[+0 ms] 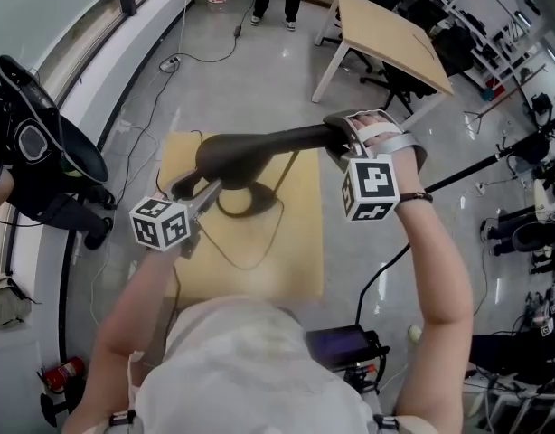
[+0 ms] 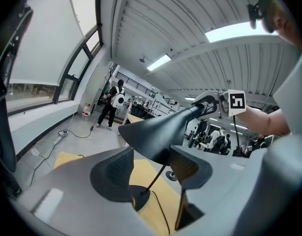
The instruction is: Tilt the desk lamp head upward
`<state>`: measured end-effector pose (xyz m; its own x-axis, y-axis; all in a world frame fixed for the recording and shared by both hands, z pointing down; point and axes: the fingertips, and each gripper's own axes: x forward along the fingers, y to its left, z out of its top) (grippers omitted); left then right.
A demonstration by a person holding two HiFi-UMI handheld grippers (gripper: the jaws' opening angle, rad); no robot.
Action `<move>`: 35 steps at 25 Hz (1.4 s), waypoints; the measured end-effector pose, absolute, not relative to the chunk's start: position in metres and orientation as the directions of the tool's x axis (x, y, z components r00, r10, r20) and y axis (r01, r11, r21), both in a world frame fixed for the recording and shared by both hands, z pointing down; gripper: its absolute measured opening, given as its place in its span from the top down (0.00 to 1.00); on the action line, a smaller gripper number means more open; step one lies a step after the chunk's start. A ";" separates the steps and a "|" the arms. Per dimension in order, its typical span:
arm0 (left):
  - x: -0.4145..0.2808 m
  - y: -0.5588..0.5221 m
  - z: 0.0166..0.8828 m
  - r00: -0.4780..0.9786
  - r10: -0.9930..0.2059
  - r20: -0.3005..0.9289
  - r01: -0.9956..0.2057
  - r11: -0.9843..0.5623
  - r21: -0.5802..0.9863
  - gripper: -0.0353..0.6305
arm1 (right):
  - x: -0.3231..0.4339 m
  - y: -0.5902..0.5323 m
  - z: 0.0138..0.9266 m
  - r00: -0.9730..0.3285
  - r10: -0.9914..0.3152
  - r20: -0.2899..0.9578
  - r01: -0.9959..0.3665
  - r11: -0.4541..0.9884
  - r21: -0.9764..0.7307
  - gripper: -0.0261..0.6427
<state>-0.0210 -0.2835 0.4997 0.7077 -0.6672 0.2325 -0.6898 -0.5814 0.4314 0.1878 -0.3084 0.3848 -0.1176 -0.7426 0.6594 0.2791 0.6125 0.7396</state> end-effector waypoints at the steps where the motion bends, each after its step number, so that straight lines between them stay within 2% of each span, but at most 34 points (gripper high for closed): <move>1: -0.023 -0.285 0.498 0.705 -0.670 0.232 -0.693 -0.583 0.424 0.60 | 0.187 -0.310 0.385 -0.120 -0.744 0.657 0.272 0.612 0.743 0.60; 17: -0.038 -0.292 0.464 0.657 -0.719 0.227 -0.748 -0.582 0.320 0.59 | 0.189 -0.315 0.390 -0.184 -0.751 0.634 0.145 0.617 0.773 0.60; 35: -0.053 -0.294 0.394 0.590 -0.798 0.121 -0.798 -0.555 0.234 0.59 | 0.190 -0.313 0.407 -0.206 -0.761 0.615 -0.013 0.631 0.776 0.61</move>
